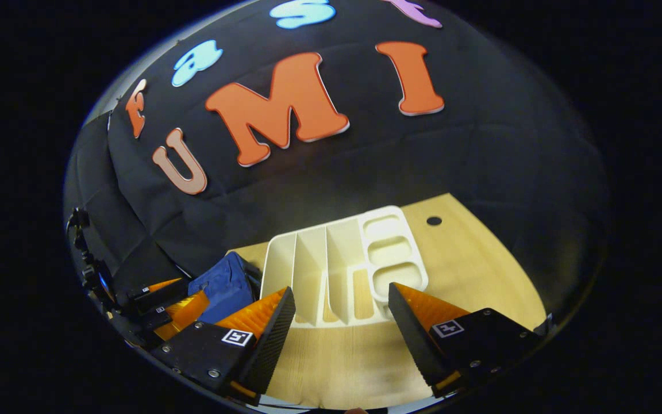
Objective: Open the schoolbag, grab two books from the bookshelf and put them into the schoolbag.
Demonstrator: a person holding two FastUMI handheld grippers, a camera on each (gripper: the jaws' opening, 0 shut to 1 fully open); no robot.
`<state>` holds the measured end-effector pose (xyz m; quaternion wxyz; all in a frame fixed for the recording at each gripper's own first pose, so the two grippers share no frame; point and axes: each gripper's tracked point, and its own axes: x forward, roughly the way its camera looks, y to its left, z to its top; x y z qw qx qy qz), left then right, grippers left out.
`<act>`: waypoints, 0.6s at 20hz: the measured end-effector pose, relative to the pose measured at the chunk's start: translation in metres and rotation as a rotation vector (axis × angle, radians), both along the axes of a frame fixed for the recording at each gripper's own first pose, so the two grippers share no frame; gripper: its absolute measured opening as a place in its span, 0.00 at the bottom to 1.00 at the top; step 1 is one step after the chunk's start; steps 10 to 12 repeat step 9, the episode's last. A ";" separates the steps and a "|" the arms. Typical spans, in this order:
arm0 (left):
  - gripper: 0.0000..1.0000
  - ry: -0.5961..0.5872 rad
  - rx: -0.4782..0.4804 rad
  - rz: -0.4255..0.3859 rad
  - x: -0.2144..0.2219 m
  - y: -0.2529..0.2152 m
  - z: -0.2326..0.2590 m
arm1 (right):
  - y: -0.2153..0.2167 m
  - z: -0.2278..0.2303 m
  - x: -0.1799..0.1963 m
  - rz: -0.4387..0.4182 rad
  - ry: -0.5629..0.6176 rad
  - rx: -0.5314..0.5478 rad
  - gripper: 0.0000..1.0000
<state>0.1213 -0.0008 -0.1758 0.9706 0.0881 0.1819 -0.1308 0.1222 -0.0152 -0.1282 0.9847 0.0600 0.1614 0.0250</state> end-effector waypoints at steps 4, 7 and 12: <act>0.98 -0.154 -0.050 0.013 -0.008 0.003 0.023 | 0.001 0.054 -0.012 -0.018 -0.225 -0.058 0.97; 0.97 -0.255 -0.076 0.044 -0.009 0.005 0.028 | -0.005 0.065 -0.021 -0.047 -0.339 -0.144 0.97; 0.95 -0.245 -0.084 0.042 -0.010 0.001 0.033 | -0.001 0.067 -0.024 -0.036 -0.351 -0.210 0.97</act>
